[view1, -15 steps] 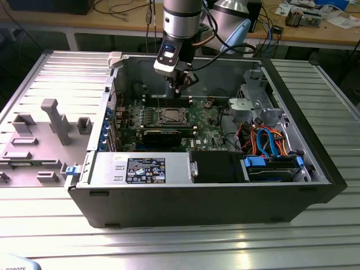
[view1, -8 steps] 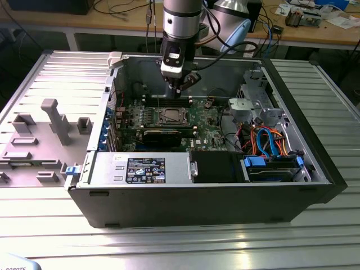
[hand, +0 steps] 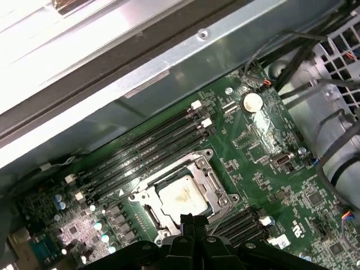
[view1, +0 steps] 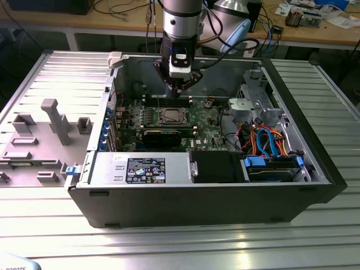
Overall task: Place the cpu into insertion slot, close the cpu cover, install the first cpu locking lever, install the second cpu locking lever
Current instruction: 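Install the first cpu locking lever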
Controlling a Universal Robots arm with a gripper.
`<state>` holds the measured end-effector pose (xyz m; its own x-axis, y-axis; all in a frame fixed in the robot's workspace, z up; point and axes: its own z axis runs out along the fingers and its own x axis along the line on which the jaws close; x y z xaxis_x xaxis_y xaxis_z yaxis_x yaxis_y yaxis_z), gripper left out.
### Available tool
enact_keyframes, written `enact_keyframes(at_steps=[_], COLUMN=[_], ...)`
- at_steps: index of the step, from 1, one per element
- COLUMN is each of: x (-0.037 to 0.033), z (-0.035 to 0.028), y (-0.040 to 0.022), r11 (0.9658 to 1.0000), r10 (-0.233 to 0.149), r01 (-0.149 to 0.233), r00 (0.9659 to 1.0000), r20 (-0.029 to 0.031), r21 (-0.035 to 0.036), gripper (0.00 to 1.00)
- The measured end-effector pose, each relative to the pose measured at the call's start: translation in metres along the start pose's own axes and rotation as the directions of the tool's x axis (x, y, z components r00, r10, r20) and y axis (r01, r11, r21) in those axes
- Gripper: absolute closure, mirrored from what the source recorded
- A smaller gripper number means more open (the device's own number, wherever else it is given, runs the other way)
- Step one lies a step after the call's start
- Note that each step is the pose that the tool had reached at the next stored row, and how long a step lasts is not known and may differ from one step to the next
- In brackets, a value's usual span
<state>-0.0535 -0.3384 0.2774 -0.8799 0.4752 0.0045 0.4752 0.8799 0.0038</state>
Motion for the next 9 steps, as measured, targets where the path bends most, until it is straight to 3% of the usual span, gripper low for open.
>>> enact_keyframes(at_steps=[4, 9], x=[0.0, 0.0], z=[0.0, 0.0002], y=[0.0, 0.0], r11=[0.9965, 0.9884], r10=[-0.083, -0.152], r01=[0.083, 0.152], r00=[0.9965, 0.9884], r20=[0.0, 0.005], r21=[0.0003, -0.0017], gripper=[0.89, 0.89])
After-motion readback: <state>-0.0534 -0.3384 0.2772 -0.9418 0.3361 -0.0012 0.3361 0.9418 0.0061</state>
